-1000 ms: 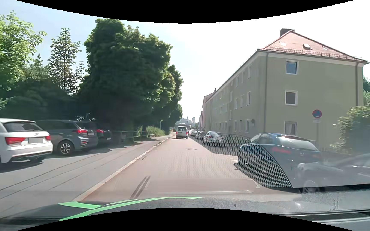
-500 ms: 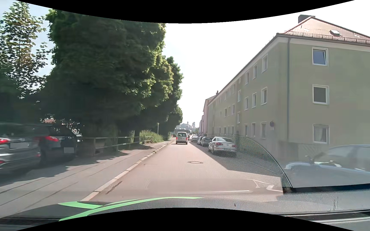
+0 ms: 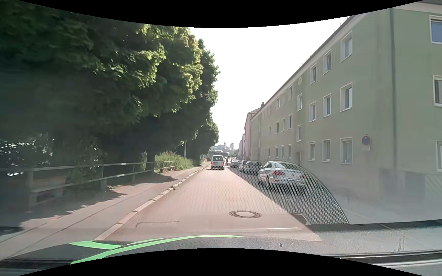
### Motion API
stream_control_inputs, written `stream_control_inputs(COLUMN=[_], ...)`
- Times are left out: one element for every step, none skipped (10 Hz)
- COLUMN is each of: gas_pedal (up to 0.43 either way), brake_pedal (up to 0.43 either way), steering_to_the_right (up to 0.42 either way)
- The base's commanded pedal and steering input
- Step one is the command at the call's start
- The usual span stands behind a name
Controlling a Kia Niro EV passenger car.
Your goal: Follow the waypoints while adhering to traffic rules and regulations
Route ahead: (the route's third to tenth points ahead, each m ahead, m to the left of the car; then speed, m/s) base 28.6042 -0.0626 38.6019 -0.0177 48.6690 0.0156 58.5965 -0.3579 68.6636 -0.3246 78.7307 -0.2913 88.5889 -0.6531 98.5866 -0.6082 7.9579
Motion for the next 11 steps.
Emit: stream_control_inputs(gas_pedal=[0.098, 0.098, 0.098, 0.098, 0.098, 0.098, 0.098, 0.098, 0.098, 0.087, 0.087], brake_pedal=[0.0, 0.0, 0.0, 0.0, 0.0, 0.0, 0.0, 0.0, 0.0, 0.0, 0.0], steering_to_the_right=[-0.003, -0.002, -0.003, -0.002, -0.002, -0.003, -0.002, -0.002, -0.002, -0.002, -0.002])
